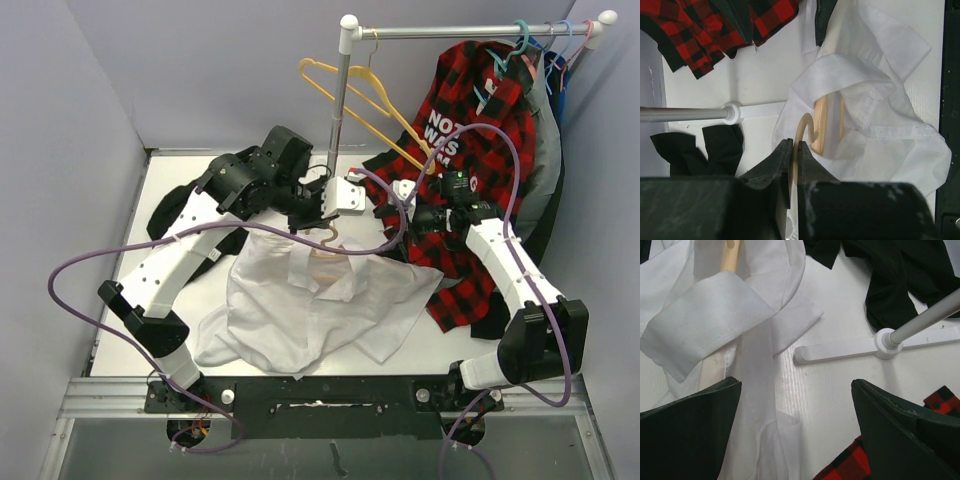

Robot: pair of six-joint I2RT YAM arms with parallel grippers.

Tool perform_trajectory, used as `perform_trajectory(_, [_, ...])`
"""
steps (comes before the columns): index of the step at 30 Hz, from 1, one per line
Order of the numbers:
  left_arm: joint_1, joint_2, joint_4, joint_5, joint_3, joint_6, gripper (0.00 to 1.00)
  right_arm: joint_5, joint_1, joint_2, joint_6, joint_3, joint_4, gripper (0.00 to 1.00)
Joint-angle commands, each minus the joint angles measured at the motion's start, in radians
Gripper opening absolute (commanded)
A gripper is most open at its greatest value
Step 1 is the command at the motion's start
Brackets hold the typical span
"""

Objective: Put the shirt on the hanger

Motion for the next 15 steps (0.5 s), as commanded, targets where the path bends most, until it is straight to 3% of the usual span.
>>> perform_trajectory(1, [-0.013, -0.029, 0.099, -0.047, 0.051, 0.020, 0.00, -0.073, 0.007, -0.023, 0.004, -0.004, -0.032, 0.98])
perform_trajectory(6, [-0.021, -0.023, 0.101, -0.058, 0.047, 0.020, 0.00, -0.013, 0.001, -0.048, 0.032, 0.023, -0.022, 0.98])
perform_trajectory(9, [-0.025, -0.027, 0.112, -0.069, 0.029, 0.020, 0.00, 0.081, -0.016, -0.072, 0.195, 0.051, 0.068, 0.98])
perform_trajectory(11, [-0.030, -0.036, 0.131, -0.082, 0.005, 0.020, 0.00, 0.028, -0.039, -0.084, 0.302, 0.074, 0.057, 0.98])
perform_trajectory(15, [-0.039, -0.044, 0.152, -0.113, -0.017, 0.052, 0.00, -0.153, -0.053, -0.048, 0.358, 0.126, -0.085, 0.98])
